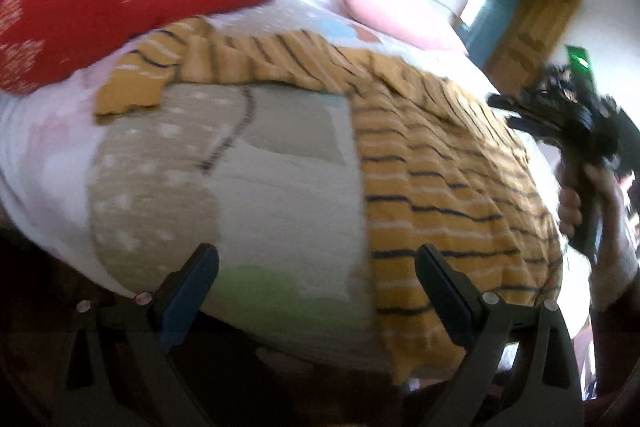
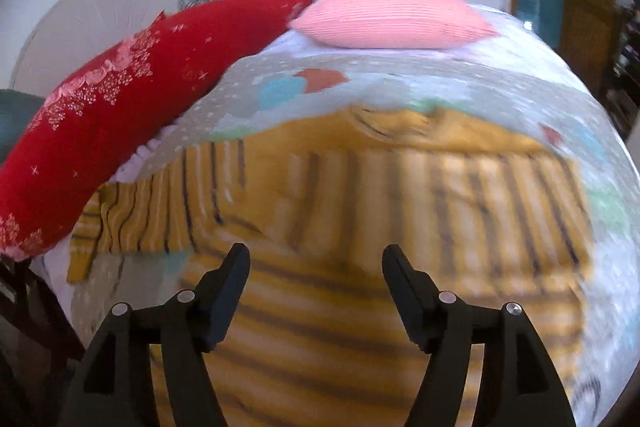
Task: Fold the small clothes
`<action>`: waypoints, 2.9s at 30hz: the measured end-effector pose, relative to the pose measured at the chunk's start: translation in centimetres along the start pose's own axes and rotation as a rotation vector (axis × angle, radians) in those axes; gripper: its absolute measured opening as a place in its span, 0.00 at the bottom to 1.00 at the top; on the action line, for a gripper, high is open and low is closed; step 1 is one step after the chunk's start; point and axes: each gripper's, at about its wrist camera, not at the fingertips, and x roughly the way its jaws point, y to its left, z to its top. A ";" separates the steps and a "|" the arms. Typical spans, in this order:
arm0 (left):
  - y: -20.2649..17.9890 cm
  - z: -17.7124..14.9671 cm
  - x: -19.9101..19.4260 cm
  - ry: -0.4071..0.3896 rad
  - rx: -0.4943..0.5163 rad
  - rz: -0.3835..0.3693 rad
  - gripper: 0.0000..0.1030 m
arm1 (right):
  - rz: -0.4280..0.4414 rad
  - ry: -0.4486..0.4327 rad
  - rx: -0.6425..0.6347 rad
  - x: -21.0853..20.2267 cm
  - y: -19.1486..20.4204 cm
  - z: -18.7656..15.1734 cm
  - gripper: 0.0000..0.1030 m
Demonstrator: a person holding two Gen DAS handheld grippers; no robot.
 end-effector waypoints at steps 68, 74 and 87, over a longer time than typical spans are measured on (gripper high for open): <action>-6.2 0.3 2.8 0.063 0.029 -0.026 0.95 | -0.301 -0.063 -0.031 -1.8 -7.4 -13.5 0.99; -5.5 0.3 3.0 0.068 0.008 -0.023 0.95 | -0.301 -0.065 -0.031 -1.8 -7.5 -13.5 0.99; -3.4 0.5 3.5 0.065 -0.044 -0.002 0.95 | -0.313 -0.090 -0.027 -1.9 -7.1 -13.7 0.99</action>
